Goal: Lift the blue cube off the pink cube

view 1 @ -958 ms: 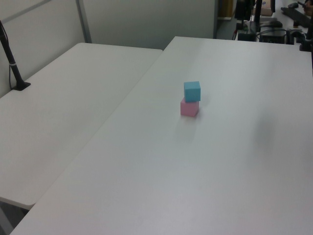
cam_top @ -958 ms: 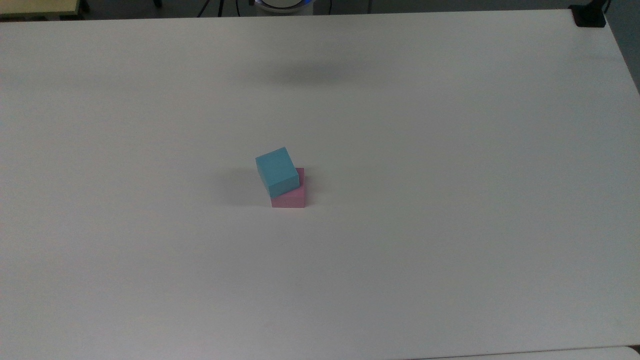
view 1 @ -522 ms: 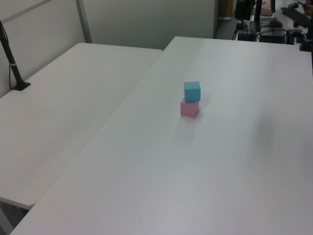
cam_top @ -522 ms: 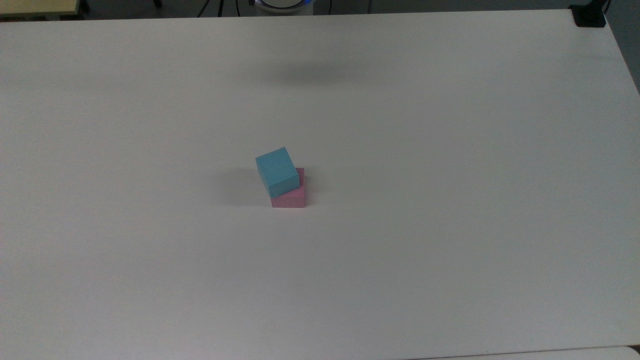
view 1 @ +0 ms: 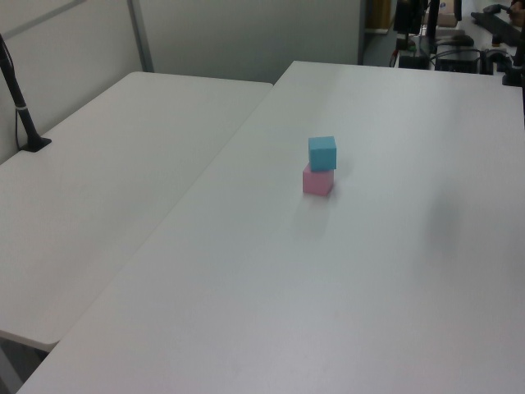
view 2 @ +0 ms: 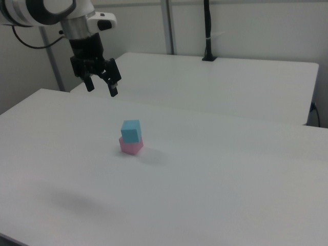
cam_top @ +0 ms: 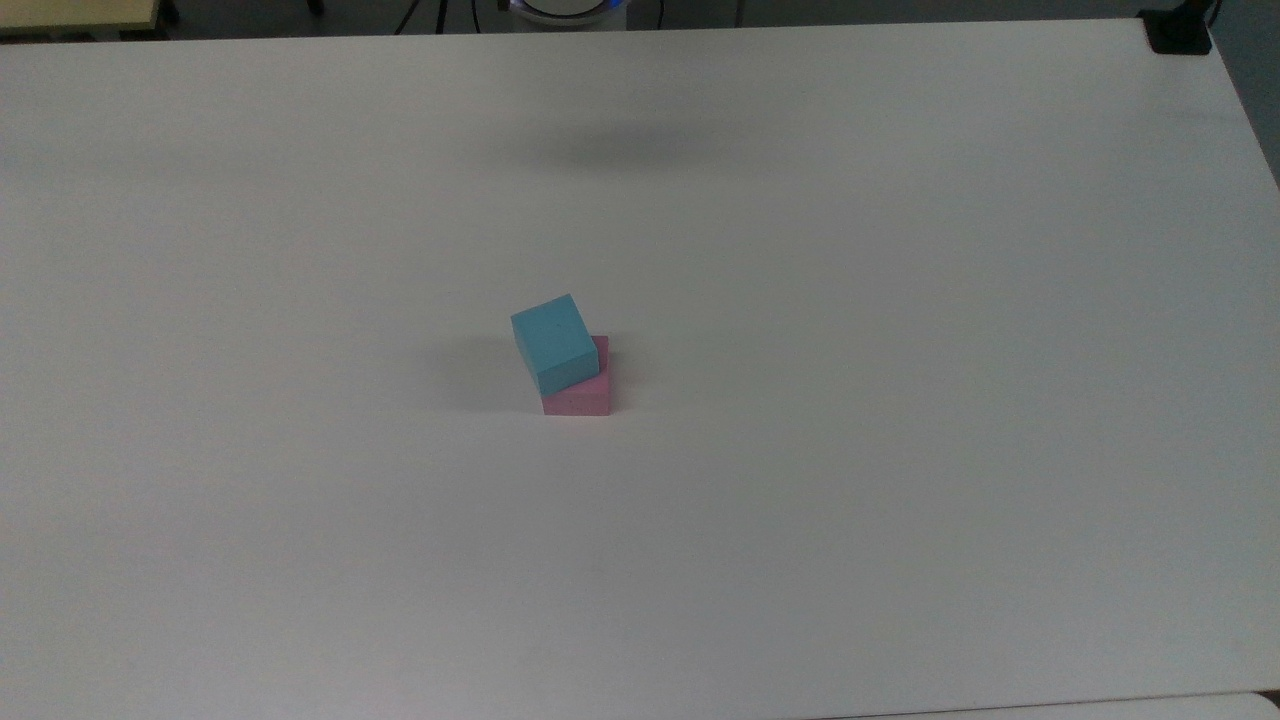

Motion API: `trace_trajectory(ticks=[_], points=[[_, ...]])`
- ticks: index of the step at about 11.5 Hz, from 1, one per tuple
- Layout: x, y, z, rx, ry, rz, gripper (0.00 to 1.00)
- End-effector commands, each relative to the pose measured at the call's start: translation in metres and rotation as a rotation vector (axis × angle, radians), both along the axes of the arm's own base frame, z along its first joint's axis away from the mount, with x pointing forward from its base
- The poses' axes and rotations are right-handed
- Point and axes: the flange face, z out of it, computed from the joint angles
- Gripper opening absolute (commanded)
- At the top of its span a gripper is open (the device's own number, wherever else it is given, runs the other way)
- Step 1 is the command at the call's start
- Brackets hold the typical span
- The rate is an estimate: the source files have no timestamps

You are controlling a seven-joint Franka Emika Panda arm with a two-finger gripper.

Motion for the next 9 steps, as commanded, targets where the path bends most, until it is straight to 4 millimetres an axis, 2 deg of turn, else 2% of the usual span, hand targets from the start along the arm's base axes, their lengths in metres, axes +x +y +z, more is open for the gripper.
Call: trace_trajectory(ticks=[1,6,9], points=[[-0.005,0.002,-0.002,0.023,0.005,0.034,1.00],[0.004,-0.004,-0.019,0.014,0.052,0.377,1.00],[0.035,0.002,-0.058,0.017,0.103,0.407,1.00]])
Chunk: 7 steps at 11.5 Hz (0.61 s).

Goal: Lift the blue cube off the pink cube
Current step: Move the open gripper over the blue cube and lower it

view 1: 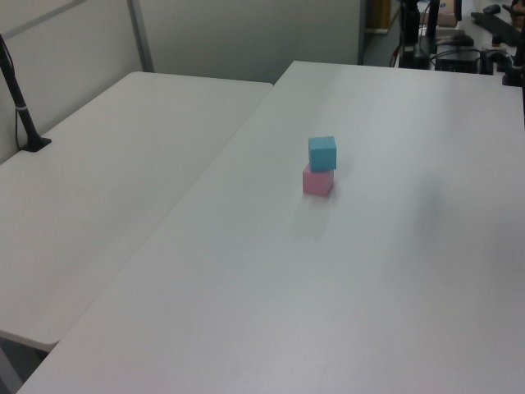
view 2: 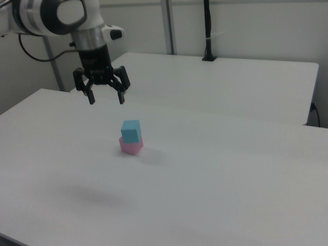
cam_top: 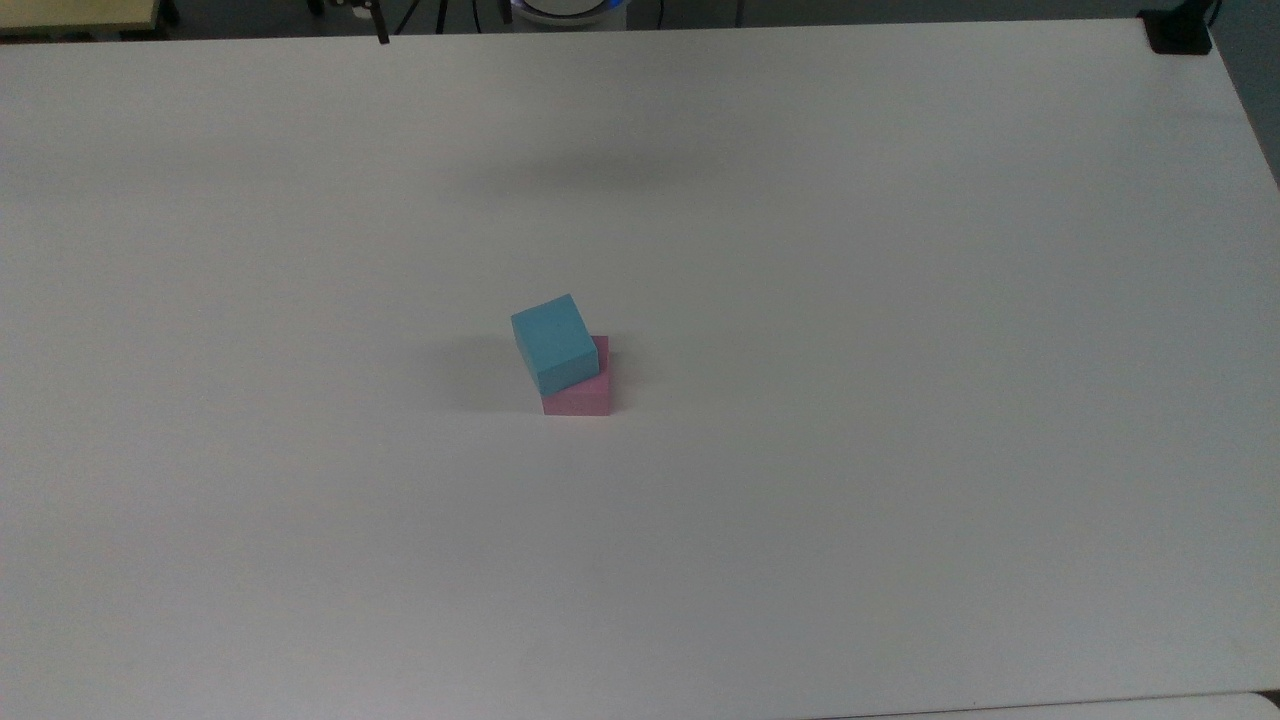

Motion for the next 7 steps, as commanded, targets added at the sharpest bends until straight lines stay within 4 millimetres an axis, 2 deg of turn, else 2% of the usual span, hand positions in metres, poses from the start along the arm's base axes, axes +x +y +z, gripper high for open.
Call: trace_trajectory(ticks=[1,3,4,5,7], points=[[0.036,0.008,-0.045,0.024,0.024,0.030,1.00],[0.051,0.018,-0.070,0.035,0.028,0.017,1.00],[0.060,0.030,-0.086,0.060,0.038,-0.002,1.00],[0.069,0.043,-0.091,0.067,0.006,-0.028,1.00],[0.084,0.054,-0.121,0.063,0.011,-0.073,1.00]])
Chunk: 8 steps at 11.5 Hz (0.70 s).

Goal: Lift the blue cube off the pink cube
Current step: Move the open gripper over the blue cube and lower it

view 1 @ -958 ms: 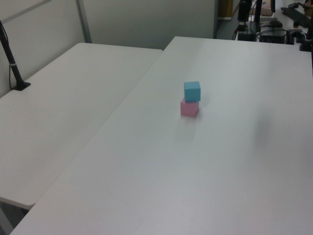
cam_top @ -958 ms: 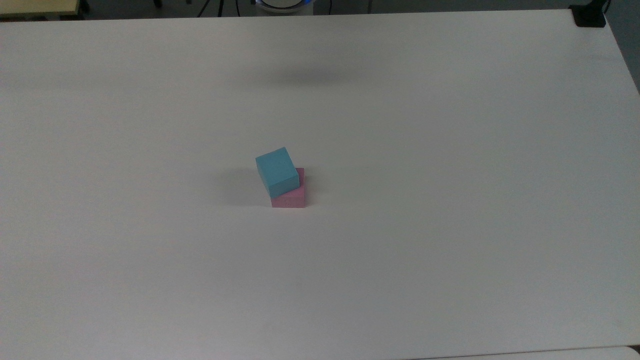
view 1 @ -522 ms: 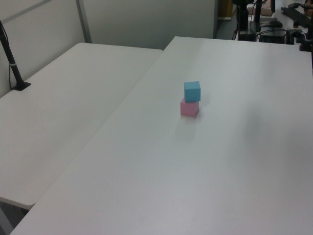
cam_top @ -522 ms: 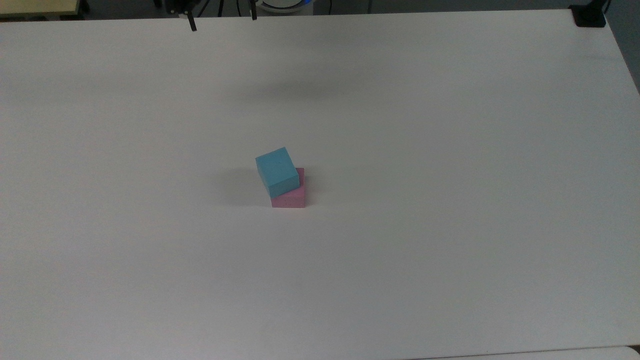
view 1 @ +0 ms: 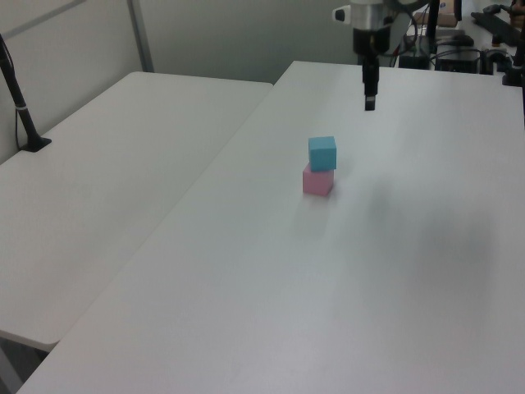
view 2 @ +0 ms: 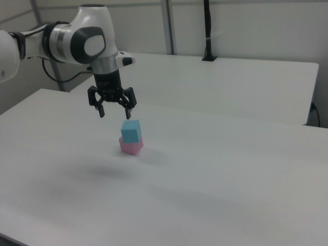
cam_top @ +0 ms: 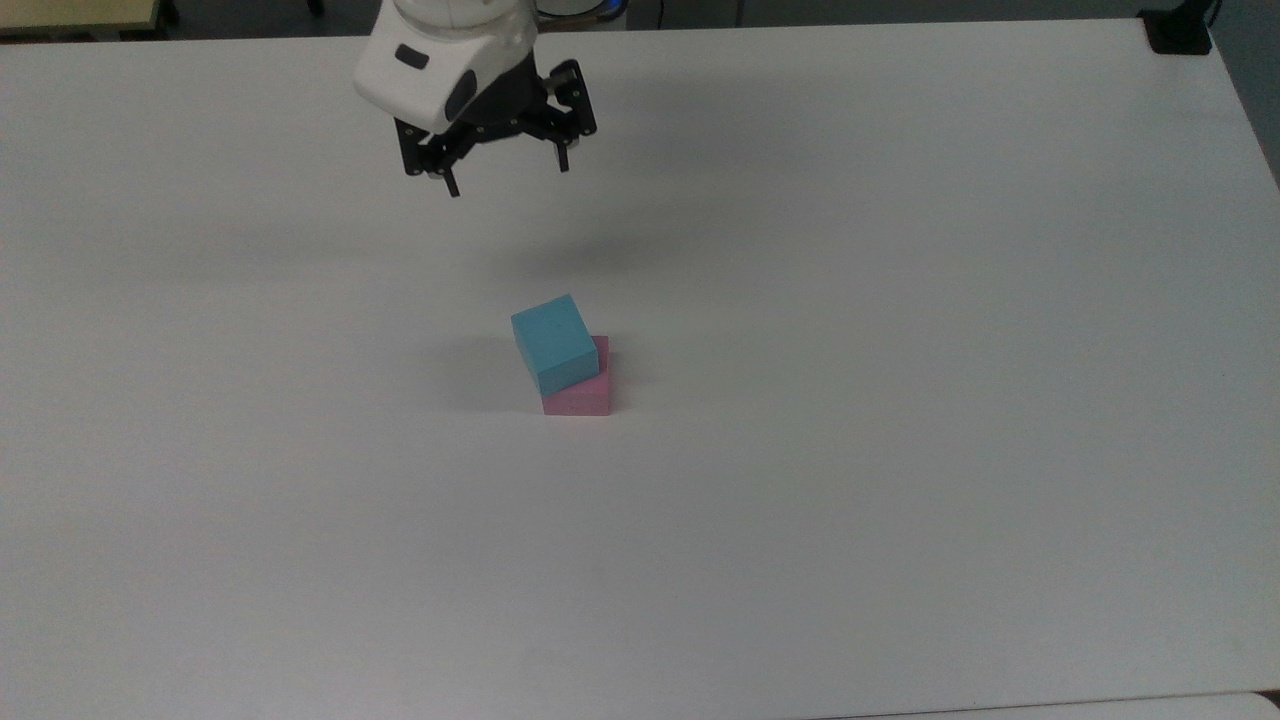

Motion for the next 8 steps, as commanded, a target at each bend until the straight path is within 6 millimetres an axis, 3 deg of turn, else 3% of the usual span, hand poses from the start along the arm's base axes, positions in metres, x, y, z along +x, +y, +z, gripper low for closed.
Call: trace_trajectory(ticks=[1,4,8], points=[[0.025,0.024,-0.032,0.011,-0.011,-0.073,1.00],[0.044,0.037,-0.061,0.002,-0.005,-0.120,1.00],[0.071,0.035,-0.075,-0.013,-0.027,-0.120,1.00]])
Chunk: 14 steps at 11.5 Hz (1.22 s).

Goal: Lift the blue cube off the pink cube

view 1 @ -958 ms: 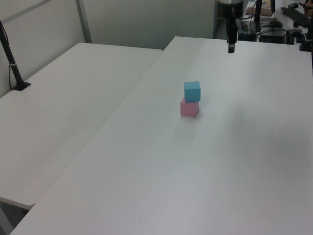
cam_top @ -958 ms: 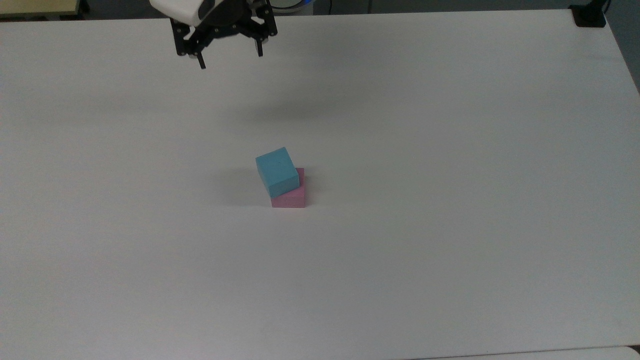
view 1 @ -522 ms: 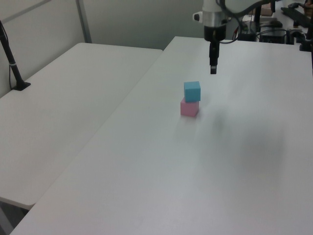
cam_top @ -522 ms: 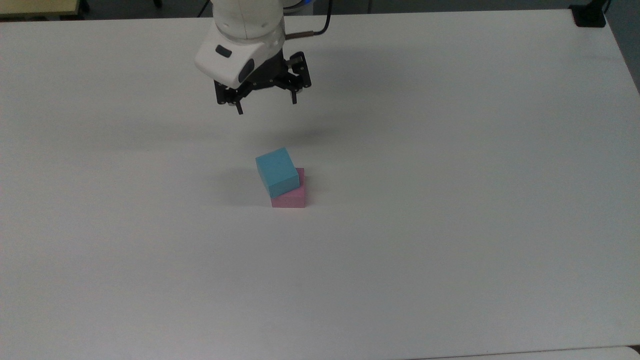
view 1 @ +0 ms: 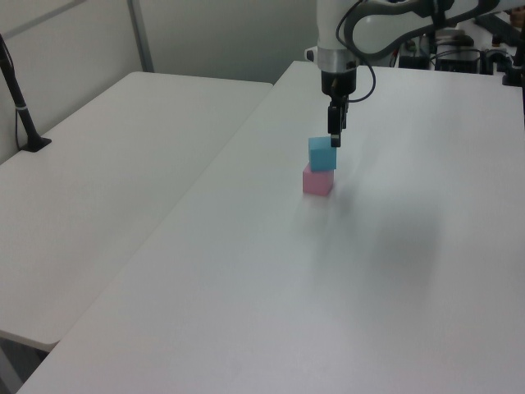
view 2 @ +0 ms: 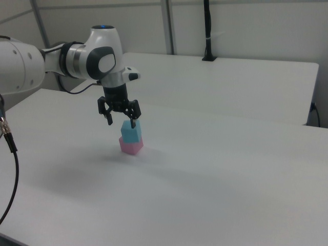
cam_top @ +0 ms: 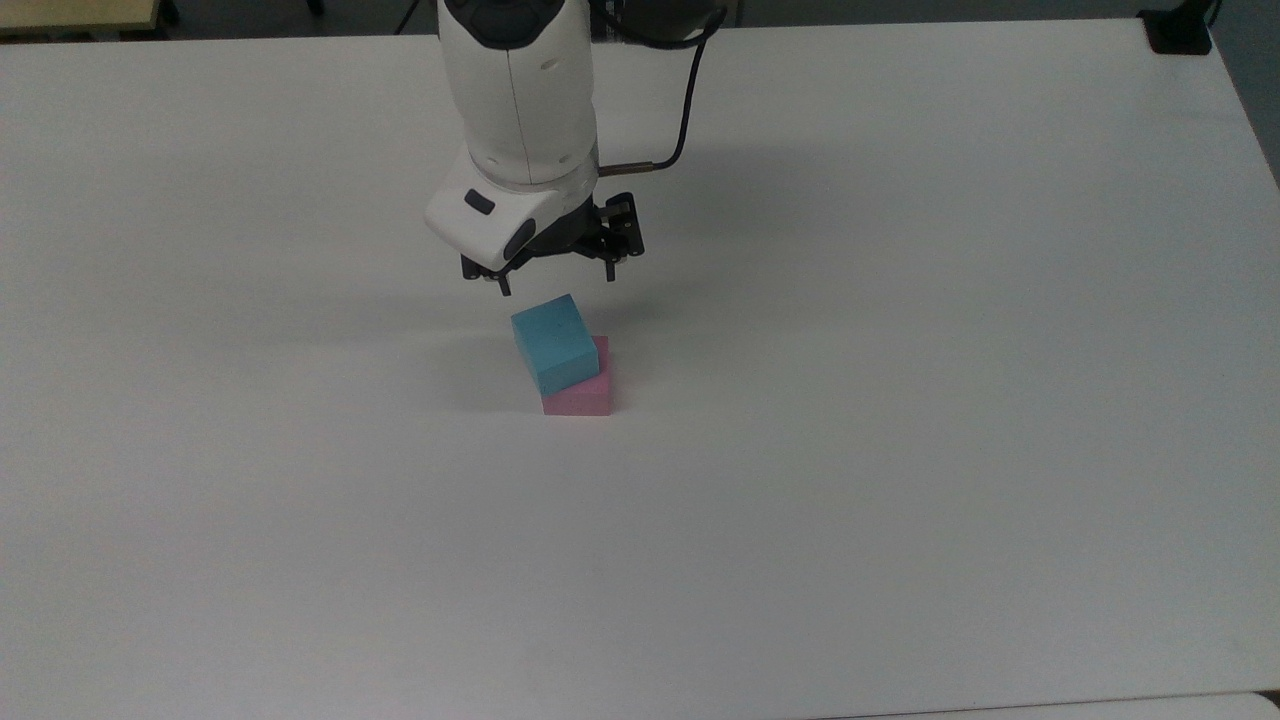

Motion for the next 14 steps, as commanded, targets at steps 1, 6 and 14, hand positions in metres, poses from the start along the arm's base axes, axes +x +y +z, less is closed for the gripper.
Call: trace_trajectory(ticks=[1,6,14], points=[[0.019,0.002,-0.003,-0.014,-0.027,-0.016,1.00],[0.031,0.008,-0.017,-0.024,-0.048,0.003,1.00],[0.035,0.014,-0.026,-0.043,-0.061,-0.030,0.74]])
